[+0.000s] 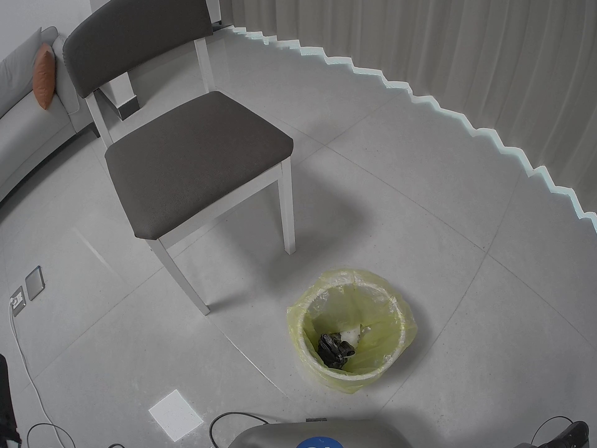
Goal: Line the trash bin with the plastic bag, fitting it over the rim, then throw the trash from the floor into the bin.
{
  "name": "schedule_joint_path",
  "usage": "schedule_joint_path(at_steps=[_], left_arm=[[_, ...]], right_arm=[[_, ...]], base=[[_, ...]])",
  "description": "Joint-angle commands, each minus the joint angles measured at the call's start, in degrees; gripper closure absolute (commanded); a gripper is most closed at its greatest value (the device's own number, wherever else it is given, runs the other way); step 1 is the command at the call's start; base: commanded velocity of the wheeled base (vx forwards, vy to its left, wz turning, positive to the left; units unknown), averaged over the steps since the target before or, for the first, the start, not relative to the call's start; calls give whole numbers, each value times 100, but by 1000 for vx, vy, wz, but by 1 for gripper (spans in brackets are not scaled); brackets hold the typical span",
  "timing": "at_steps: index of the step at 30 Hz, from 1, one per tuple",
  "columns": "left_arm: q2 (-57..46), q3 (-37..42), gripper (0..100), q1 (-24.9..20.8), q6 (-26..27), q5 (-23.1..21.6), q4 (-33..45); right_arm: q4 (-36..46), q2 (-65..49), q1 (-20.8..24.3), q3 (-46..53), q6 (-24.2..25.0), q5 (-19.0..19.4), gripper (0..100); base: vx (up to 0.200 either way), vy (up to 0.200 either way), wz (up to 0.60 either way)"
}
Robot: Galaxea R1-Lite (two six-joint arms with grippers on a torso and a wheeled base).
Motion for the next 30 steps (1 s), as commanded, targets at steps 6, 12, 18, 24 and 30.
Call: schedule_joint_path(at_steps=[6, 12, 18, 24, 30], left_arm=[[-121, 1282, 0, 36, 27, 697, -960], [-121, 1915, 0, 36, 80, 802, -1743], [-121, 1923, 0, 36, 546, 890, -934], [-121, 1923, 0, 36, 247, 855, -943], [-121, 1932, 0, 36, -324, 565, -943]], right_arm=[[-2782, -42, 8, 1937, -163, 235, 0], [-2861, -42, 8, 1937, -110, 139, 0], [-2800, -42, 8, 1937, -119, -450, 0], [-2835, -42, -1, 1937, -110, -802, 0], [-2747, -42, -1, 1937, -119, -907, 0]], base=[[0, 0, 0], [0, 0, 0], [0, 0, 0], [0, 0, 0], [0, 0, 0]])
